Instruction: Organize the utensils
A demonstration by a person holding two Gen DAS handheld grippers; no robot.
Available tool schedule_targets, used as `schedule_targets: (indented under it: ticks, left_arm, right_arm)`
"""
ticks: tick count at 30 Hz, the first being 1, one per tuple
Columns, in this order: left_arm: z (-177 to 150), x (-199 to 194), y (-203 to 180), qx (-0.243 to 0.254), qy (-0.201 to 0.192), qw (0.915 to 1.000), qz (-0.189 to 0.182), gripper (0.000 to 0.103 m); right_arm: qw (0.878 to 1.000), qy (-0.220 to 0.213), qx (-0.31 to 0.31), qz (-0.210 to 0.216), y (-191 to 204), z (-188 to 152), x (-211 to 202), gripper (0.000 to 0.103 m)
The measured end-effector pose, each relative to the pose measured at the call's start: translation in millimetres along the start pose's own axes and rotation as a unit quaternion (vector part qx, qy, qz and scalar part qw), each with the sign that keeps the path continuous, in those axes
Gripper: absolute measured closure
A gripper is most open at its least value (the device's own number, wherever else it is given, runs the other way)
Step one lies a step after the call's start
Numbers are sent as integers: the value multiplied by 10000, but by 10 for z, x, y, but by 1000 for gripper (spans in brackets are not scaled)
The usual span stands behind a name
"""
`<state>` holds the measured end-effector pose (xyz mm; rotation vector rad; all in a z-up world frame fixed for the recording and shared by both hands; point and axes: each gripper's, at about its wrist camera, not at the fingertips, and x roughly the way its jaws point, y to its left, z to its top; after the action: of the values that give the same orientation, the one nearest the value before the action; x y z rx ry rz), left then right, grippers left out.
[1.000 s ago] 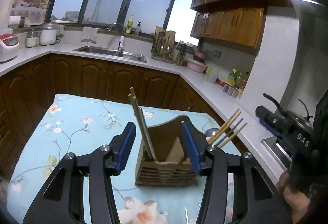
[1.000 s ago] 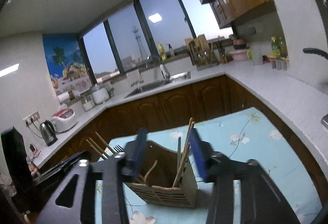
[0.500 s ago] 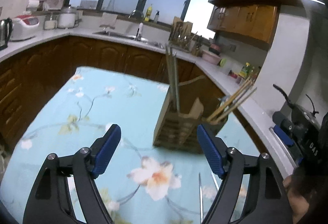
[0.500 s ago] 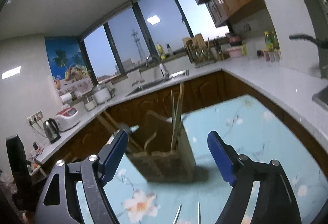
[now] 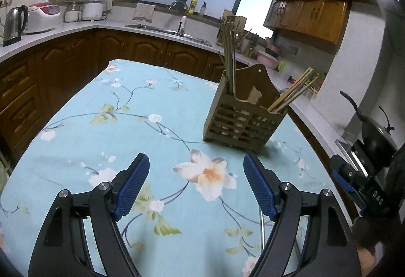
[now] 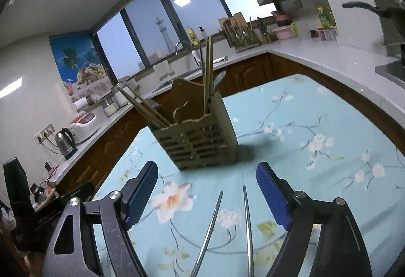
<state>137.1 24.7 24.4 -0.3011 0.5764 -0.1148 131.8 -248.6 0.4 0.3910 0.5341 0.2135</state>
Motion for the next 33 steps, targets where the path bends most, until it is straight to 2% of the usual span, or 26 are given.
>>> schedule_targets:
  ticks: [7, 9, 11, 12, 15, 20, 25, 33]
  left_arm:
    - [49, -277, -105, 197, -256, 9993, -167, 24]
    - [46, -380, -146, 267, -386, 9987, -216, 23]
    - [1, -466, -163, 284, -510, 9980, -240, 16]
    - [-42, -519, -166, 304, -625, 9973, -223, 11]
    - [-213, -631, -169, 449, -989, 9940, -113, 7]
    - [-530, -681, -173, 743, -1195, 9899, 177, 3]
    - [-740, -637, -128, 922, -1155, 9881, 422, 2]
    - [-823, -587, -32, 856, -1085, 9888, 554, 2]
  right_arm:
    - [9998, -111, -133, 60, 109, 45, -249, 21]
    - [9991, -317, -251, 86, 183, 94, -405, 20]
    - [9969, -608, -498, 41, 274, 101, -589, 13]
    - [9954, -738, -614, 10, 307, 73, -656, 9]
    - [9894, -1052, -997, -108, 382, -80, -773, 3]
    - [9760, -1473, -1522, -511, 404, -546, -854, 0]
    - [9763, -1346, -1576, -618, 313, -761, -795, 0]
    - [9770, -1281, -1560, -685, 215, -795, -793, 0]
